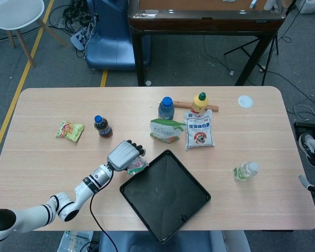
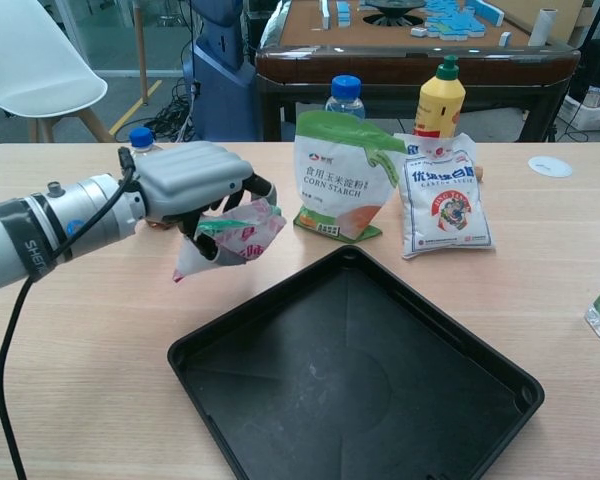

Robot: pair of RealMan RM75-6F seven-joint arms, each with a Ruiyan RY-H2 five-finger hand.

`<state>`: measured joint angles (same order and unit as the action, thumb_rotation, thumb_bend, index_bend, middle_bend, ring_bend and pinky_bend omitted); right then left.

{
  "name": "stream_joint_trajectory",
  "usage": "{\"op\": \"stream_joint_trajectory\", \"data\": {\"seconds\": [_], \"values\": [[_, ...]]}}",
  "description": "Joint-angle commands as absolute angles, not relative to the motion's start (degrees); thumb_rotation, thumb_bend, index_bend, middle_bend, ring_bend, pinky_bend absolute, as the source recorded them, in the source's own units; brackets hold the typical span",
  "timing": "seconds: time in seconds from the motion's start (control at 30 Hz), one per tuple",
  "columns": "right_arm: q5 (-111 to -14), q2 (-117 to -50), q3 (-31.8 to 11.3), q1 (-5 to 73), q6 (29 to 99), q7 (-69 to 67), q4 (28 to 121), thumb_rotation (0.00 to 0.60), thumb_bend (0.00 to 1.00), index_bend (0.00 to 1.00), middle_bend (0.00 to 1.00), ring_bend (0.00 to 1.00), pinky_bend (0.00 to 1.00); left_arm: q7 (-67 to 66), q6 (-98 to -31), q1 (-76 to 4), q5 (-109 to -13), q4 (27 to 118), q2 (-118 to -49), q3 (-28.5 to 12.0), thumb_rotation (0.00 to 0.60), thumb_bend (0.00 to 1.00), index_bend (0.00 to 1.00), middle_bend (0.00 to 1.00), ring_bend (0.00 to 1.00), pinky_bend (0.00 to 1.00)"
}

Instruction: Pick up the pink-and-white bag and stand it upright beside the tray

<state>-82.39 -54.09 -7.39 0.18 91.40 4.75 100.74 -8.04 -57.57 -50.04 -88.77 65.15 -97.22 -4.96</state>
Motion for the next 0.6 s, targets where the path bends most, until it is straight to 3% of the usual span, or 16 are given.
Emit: {"op": "stream_joint_trajectory", "data": {"seconds": [0.03, 0.2, 0.6], "values": [[-82.39, -54.20, -7.32, 0.09, 91.42, 4.52, 100.56, 0.600, 0.15, 0.16, 0.21, 0.11, 0.12, -17.30, -59.48, -48.86, -89.83, 67.64, -96.58, -3.71, 0.600, 0.21, 0.43, 0.57, 0.51, 0.49], [-82.61, -54.27, -7.25, -0.08, 91.66, 3.94, 100.21, 0.600, 0.15, 0.16, 0.21, 0.11, 0.12, -33.18, -63.69, -47.10, -91.52, 65.96, -99.61, -2.79, 0.600, 0.21, 0.42, 0.56, 0.51, 0.50], [-82.52, -54.43, -7.08, -0.44, 91.75, 3.11, 99.72, 0.600, 0.15, 0.16, 0.21, 0.11, 0.12, -49.95, -69.91, -43.72, -96.85, 60.24, -103.79, 0.42, 0.600, 0.20, 0.41, 0.56, 0.50, 0.50]]}}
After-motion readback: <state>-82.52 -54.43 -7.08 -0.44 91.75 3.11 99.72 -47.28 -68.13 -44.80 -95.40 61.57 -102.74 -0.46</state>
